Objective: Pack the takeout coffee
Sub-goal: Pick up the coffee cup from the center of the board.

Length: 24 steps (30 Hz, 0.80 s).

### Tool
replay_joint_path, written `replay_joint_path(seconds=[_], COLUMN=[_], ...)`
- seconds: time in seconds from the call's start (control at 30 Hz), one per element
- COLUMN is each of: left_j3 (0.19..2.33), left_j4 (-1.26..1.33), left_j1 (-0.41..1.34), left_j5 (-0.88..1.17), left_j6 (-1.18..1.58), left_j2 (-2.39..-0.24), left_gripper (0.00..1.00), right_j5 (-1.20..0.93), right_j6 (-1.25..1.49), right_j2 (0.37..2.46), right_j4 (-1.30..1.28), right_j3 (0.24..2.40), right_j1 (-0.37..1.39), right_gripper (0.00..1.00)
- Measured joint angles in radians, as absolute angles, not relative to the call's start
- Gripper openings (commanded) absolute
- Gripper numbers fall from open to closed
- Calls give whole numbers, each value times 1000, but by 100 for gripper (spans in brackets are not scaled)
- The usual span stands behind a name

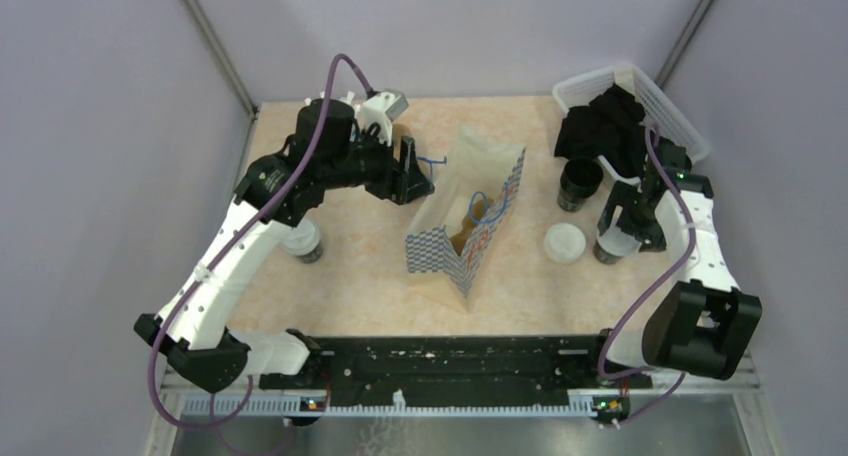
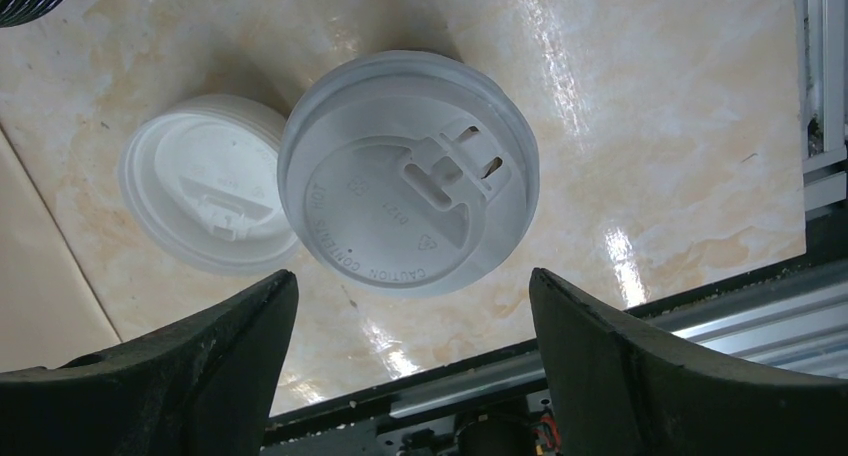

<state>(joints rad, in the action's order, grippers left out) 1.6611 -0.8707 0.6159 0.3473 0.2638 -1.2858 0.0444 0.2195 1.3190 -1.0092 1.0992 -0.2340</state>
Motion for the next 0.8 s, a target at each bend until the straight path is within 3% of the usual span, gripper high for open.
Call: replay_joint_path(seconds=[0.6,0.8], left_j3=[1661,1657], left_j4=[-863,-845], left_j1=[616,616], left_j5=[349,352], left_j6=[292,306], left_j2=[-1286,-1286], left_gripper=[68,68], right_j5=[60,78], right_j6=[202,201], right_j2=[1365,1366], right_j4=[-997,-991], right_j3=[1099,1100], right_j1=[-233,-229], right_gripper=[88,85])
